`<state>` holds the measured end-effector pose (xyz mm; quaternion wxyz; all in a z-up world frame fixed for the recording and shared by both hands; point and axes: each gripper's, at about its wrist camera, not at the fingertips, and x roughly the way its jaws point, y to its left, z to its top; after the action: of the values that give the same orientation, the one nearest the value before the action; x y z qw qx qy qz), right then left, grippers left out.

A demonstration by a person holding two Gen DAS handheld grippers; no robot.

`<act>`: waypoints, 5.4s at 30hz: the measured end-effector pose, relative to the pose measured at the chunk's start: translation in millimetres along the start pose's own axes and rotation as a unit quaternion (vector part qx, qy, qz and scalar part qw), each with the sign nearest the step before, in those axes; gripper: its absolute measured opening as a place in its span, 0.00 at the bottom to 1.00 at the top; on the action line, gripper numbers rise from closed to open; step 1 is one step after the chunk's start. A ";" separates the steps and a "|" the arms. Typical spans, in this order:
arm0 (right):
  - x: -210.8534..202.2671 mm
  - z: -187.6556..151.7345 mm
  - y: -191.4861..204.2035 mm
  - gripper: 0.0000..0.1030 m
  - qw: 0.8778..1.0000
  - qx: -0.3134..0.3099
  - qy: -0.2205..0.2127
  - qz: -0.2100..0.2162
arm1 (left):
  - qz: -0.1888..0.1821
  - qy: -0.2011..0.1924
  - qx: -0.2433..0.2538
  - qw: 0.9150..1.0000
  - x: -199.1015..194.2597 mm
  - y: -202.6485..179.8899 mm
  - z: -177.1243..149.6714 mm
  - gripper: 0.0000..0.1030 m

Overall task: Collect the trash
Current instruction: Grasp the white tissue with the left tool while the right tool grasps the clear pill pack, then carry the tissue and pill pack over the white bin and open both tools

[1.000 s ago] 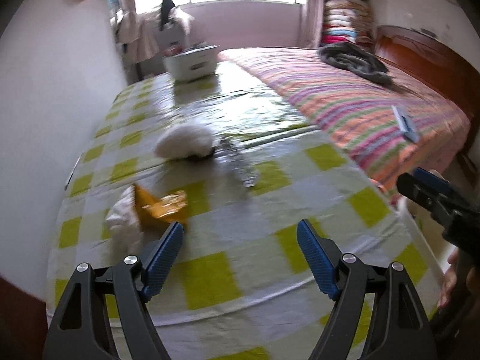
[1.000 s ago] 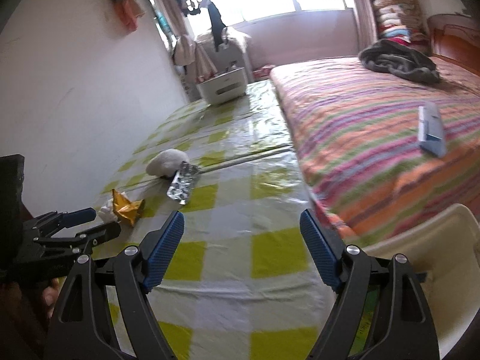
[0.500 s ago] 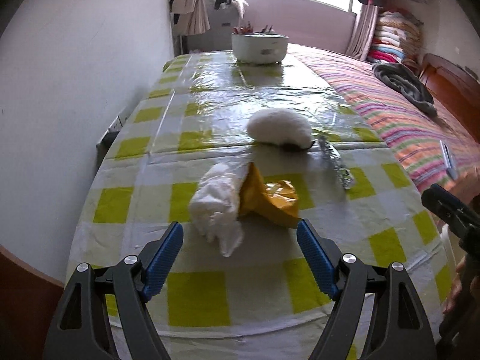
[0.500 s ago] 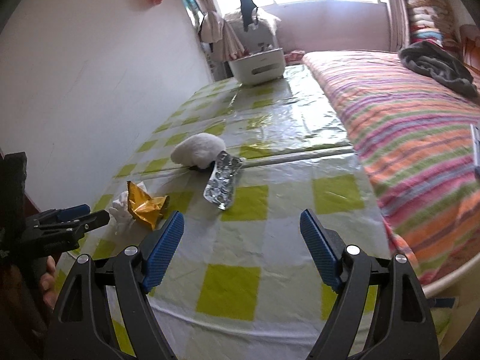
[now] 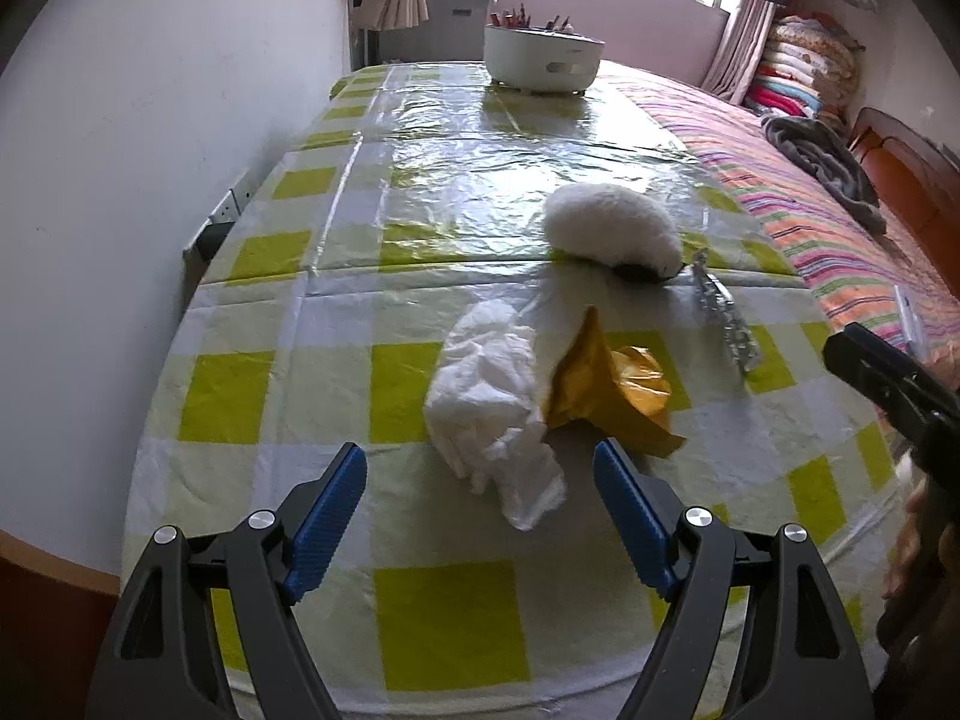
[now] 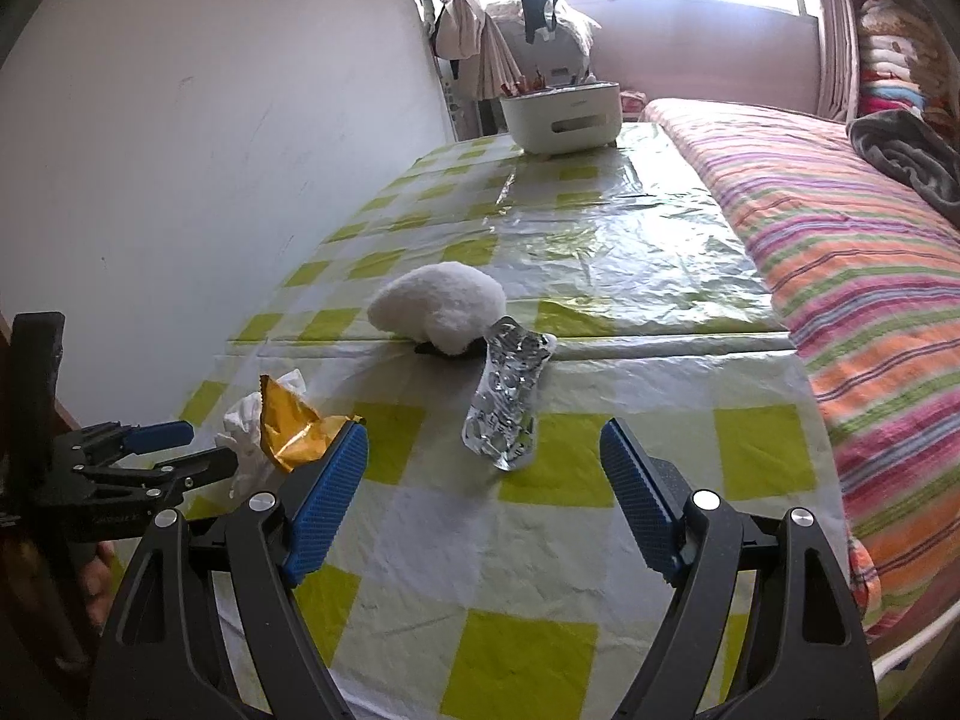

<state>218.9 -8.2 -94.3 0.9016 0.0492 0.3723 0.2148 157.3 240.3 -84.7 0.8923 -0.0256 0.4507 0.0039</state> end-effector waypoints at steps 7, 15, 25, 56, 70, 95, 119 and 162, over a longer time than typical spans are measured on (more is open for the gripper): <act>9.1 4.8 5.3 0.76 1.000 -0.005 0.004 0.003 | 0.018 0.012 -0.018 1.000 14.8 18.0 6.0 0.74; 33.8 15.6 18.2 0.76 1.000 -0.020 0.020 -0.001 | 0.000 0.022 -0.019 1.000 25.7 14.0 12.1 0.74; 76.6 24.2 9.8 0.76 0.998 -0.021 0.062 -0.024 | -0.022 0.015 -0.046 0.999 36.0 13.8 17.5 0.73; 60.2 16.6 -23.5 0.25 0.997 0.002 0.063 -0.034 | -0.016 -0.004 -0.028 0.999 29.9 0.8 12.7 0.22; 11.4 10.1 -39.3 0.26 0.999 0.027 0.034 -0.014 | -0.026 -0.035 -0.027 0.999 1.7 -7.2 9.2 0.22; -82.8 -35.9 -100.5 0.27 0.997 0.066 0.001 -0.030 | -0.118 -0.055 0.090 0.987 -33.9 -140.0 -22.5 0.22; -172.4 -94.8 -162.1 0.27 0.986 0.140 -0.050 -0.080 | -0.200 -0.035 0.187 0.961 -51.9 -259.3 -71.2 0.22; -269.0 -145.4 -232.3 0.57 0.937 0.252 -0.179 -0.165 | -0.255 -0.021 0.265 0.930 -71.0 -383.2 -90.7 0.23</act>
<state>30.1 -342.3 -81.5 0.9340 0.2503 0.2498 -0.0504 53.7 -145.7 -65.1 0.8471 0.0978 0.3944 -0.3425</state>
